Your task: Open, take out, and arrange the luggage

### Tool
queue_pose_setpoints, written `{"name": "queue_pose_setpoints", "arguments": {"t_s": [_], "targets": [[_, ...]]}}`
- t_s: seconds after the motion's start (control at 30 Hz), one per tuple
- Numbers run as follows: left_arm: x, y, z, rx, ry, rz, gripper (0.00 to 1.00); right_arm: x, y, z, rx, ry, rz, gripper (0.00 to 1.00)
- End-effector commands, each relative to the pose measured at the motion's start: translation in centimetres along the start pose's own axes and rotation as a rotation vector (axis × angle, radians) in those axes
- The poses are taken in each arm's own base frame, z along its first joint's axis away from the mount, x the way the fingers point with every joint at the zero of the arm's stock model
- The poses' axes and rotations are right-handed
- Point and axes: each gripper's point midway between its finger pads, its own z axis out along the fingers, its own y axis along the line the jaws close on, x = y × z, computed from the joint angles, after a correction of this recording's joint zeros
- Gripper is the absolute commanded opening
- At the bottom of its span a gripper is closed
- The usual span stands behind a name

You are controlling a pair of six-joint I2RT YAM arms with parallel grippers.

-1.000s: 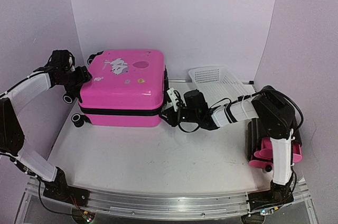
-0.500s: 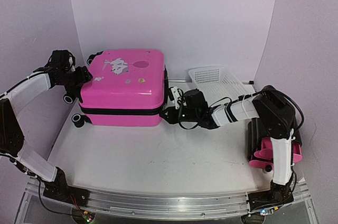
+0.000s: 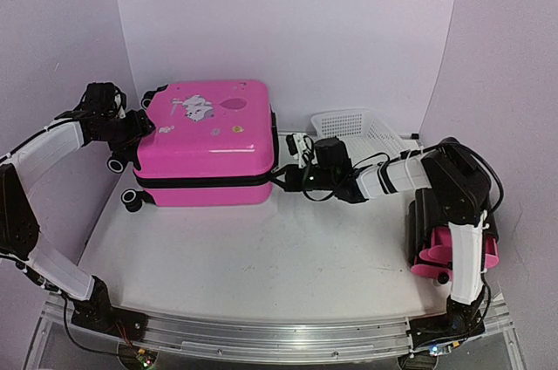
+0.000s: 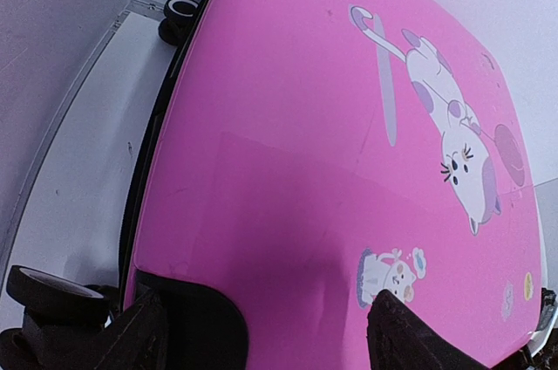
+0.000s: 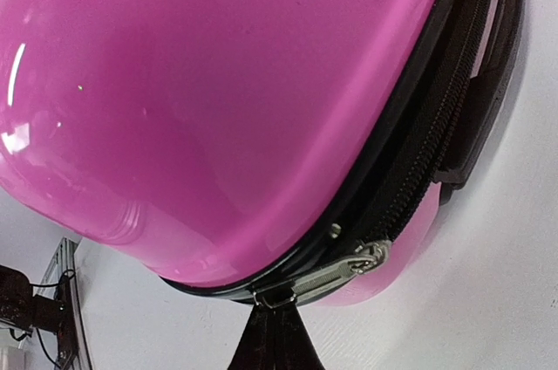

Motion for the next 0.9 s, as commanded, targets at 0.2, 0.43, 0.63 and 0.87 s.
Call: {"name": "queue_pose_setpoints", "arguments": {"t_s": [0.2,0.43,0.63,0.87], "targets": [[7.9,0.7,0.8,-0.008,0.292,-0.056,0.79,-1.7,-2.5,-6.0,0.374,0.068,-0.071,0.45],[8.1,0.9,1.2,-0.017,0.301,-0.056,0.79,-1.7,-1.6,-4.9,0.308,0.114,-0.231,0.55],[7.9,0.8,1.0,-0.018,0.291,-0.053,0.79,-4.1,-1.1,-3.1,0.314,0.020,-0.344,0.51],[7.9,0.8,1.0,-0.016,0.292,-0.048,0.80,-3.5,-1.4,-0.9,0.381,-0.035,-0.356,0.50]]}}
